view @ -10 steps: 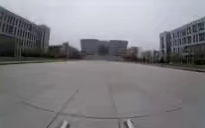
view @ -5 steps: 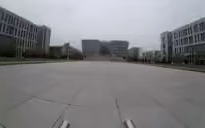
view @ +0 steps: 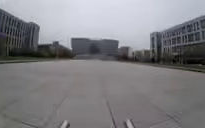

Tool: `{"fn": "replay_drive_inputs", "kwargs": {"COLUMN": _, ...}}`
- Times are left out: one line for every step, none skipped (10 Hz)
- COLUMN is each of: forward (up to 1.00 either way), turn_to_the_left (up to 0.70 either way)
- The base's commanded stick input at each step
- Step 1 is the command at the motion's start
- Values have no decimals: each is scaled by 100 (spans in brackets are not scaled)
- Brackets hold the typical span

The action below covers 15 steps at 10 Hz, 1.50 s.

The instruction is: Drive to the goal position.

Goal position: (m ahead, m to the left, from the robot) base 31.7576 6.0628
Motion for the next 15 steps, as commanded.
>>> {"fn": "replay_drive_inputs", "kwargs": {"forward": 100, "turn_to_the_left": 0}}
{"fn": "replay_drive_inputs", "kwargs": {"forward": 100, "turn_to_the_left": 0}}
{"fn": "replay_drive_inputs", "kwargs": {"forward": 100, "turn_to_the_left": 0}}
{"fn": "replay_drive_inputs", "kwargs": {"forward": 100, "turn_to_the_left": 0}}
{"fn": "replay_drive_inputs", "kwargs": {"forward": 100, "turn_to_the_left": 0}}
{"fn": "replay_drive_inputs", "kwargs": {"forward": 100, "turn_to_the_left": 0}}
{"fn": "replay_drive_inputs", "kwargs": {"forward": 100, "turn_to_the_left": 0}}
{"fn": "replay_drive_inputs", "kwargs": {"forward": 100, "turn_to_the_left": 0}}
{"fn": "replay_drive_inputs", "kwargs": {"forward": 100, "turn_to_the_left": 0}}
{"fn": "replay_drive_inputs", "kwargs": {"forward": 100, "turn_to_the_left": 0}}
{"fn": "replay_drive_inputs", "kwargs": {"forward": 100, "turn_to_the_left": 0}}
{"fn": "replay_drive_inputs", "kwargs": {"forward": 100, "turn_to_the_left": 0}}
{"fn": "replay_drive_inputs", "kwargs": {"forward": 100, "turn_to_the_left": 0}}
{"fn": "replay_drive_inputs", "kwargs": {"forward": 100, "turn_to_the_left": 0}}
{"fn": "replay_drive_inputs", "kwargs": {"forward": 100, "turn_to_the_left": 0}}
